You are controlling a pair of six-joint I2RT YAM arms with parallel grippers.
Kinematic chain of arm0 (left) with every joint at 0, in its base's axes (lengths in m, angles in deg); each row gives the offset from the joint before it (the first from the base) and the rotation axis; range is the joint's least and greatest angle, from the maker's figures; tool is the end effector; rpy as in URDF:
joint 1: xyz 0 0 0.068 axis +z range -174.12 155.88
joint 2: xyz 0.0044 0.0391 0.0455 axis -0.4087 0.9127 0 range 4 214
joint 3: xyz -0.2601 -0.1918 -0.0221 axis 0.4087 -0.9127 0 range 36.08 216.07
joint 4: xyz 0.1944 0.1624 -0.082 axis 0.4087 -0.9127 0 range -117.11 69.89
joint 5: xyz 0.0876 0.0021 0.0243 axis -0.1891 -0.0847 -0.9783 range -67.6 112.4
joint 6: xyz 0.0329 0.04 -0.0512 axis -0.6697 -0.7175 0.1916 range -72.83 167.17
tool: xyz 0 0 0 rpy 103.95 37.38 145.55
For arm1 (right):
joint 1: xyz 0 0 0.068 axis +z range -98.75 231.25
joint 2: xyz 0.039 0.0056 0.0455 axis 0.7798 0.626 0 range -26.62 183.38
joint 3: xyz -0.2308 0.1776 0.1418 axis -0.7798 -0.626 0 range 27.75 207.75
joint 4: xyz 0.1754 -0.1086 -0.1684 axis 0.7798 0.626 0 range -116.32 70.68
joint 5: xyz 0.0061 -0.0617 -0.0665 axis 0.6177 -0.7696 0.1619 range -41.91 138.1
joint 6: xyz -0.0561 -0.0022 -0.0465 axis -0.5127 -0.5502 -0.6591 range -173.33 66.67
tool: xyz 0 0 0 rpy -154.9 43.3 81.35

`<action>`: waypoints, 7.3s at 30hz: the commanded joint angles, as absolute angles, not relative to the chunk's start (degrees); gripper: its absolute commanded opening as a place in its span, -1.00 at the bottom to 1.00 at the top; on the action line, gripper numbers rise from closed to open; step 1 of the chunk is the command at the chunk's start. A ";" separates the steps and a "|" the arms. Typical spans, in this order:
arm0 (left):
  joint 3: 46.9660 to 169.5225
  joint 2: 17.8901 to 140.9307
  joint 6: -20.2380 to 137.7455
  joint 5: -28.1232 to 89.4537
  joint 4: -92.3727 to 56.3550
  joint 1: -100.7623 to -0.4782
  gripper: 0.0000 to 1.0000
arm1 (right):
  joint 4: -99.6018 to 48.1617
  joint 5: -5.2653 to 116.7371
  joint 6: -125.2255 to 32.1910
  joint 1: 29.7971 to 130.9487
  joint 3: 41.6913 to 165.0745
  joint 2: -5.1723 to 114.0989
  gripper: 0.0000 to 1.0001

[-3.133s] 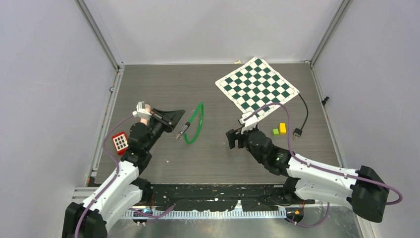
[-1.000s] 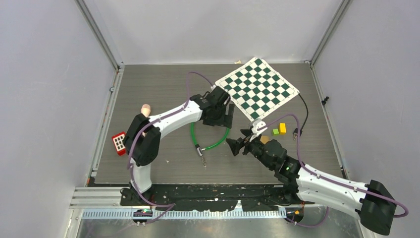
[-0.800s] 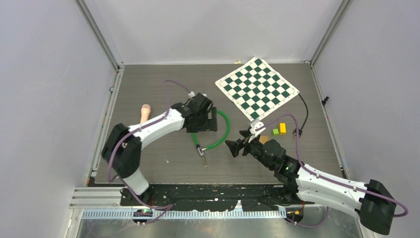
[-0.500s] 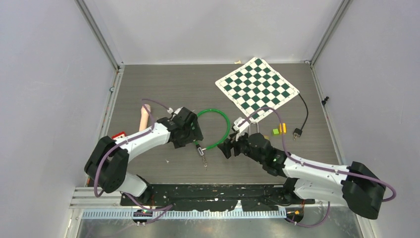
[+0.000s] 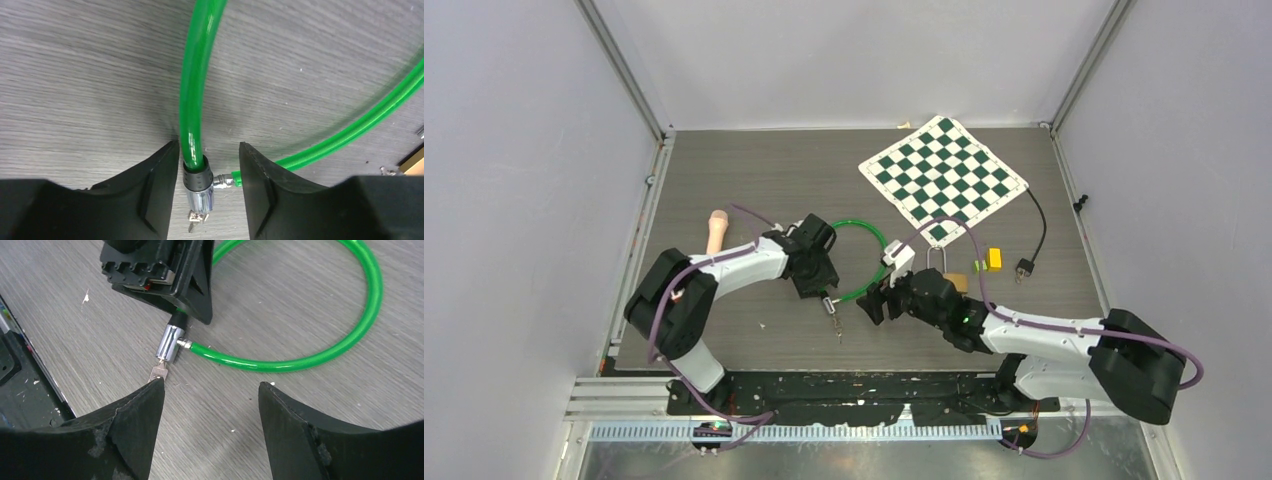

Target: Unlock with the key

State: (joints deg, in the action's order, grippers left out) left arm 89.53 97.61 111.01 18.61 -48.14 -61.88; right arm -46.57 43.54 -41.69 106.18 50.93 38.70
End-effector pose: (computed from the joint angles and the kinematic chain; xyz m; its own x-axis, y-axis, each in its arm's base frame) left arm 0.2553 -0.1926 0.1892 -0.8546 -0.4709 -0.2190 -0.3979 0.8647 -0.3065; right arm 0.1409 0.1924 0.2276 -0.3659 -0.1709 -0.9148 -0.7144 0.6816 0.1584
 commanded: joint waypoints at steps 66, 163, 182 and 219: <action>67.34 84.10 138.76 26.37 -18.65 -63.50 -1.00 | -24.27 34.27 -21.77 98.96 65.14 46.86 0.20; 49.59 86.16 131.26 29.41 36.10 -63.83 -1.00 | -25.68 63.08 13.23 83.40 80.42 68.07 -0.90; 43.32 69.59 123.95 37.57 38.51 -62.48 -1.00 | -49.20 73.42 4.96 75.09 71.57 63.40 -0.89; 60.13 50.25 106.43 8.07 -45.56 -56.90 0.94 | -4.03 26.73 -30.45 82.18 82.99 40.09 0.39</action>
State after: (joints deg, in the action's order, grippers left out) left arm 55.36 55.01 109.50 18.04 -35.31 -57.09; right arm -5.43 37.53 -27.86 82.12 84.13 53.56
